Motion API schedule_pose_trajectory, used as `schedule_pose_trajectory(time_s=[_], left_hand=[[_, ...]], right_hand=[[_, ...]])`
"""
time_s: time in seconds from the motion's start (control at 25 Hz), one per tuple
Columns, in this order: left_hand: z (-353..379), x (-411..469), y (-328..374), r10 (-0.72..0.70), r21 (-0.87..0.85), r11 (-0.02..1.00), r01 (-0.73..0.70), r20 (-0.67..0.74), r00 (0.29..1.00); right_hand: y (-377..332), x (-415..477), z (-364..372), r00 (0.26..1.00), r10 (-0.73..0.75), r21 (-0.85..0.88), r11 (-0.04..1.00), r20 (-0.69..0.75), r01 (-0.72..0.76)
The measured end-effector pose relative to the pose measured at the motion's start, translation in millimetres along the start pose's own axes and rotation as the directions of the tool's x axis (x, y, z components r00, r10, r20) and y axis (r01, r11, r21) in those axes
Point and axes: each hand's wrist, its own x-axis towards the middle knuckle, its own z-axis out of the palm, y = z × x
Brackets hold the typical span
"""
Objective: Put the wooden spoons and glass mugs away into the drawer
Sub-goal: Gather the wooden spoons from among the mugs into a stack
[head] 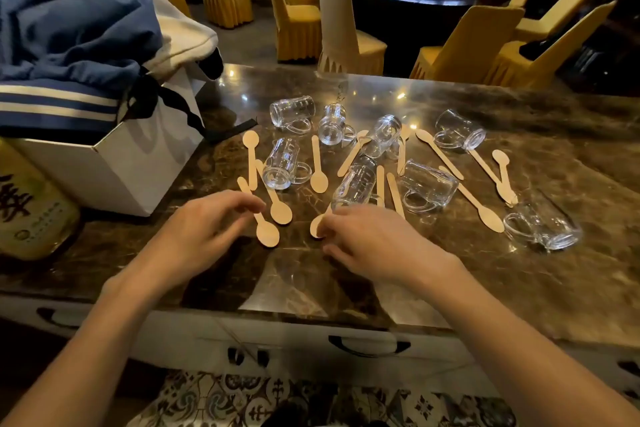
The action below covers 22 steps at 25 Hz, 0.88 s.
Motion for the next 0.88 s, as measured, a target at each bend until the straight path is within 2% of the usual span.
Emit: schedule_pose_trajectory(time_s=[0.12,0.28,0.4,0.56,0.72,0.88], left_hand=[[3.0,16.5,-17.1,-0.014,0.081,0.997,0.015,-0.024,1.0],[7.7,40.5,-44.2,-0.04,0.329,0.944,0.017,0.064,0.997],[6.9,55.2,-61.5,-0.096,0.417,0.909,0.024,0.154,0.983],[9.8,61.9,-72.8,-0.053,0.406,0.913,-0.052,0.242,0.969],[9.5,63.8,-78.2,-0.025,0.407,0.91,-0.079,0.244,0.969],[9.1,60.8,-81.0,-0.009,0.401,0.912,-0.085,0.229,0.973]], right_hand=[[10.4,29.7,9.0,0.995,-0.076,-0.239,0.969,-0.069,0.058],[17.6,54.4,14.8,0.996,-0.085,-0.377,0.923,0.001,0.079],[20.0,65.2,16.8,0.996,-0.086,-0.394,0.915,0.029,0.091],[23.5,71.7,19.4,0.994,-0.096,-0.37,0.923,0.048,0.107],[26.7,75.1,18.5,0.995,-0.085,-0.321,0.942,0.046,0.096],[25.1,77.4,21.7,0.992,-0.125,-0.263,0.958,-0.031,0.113]])
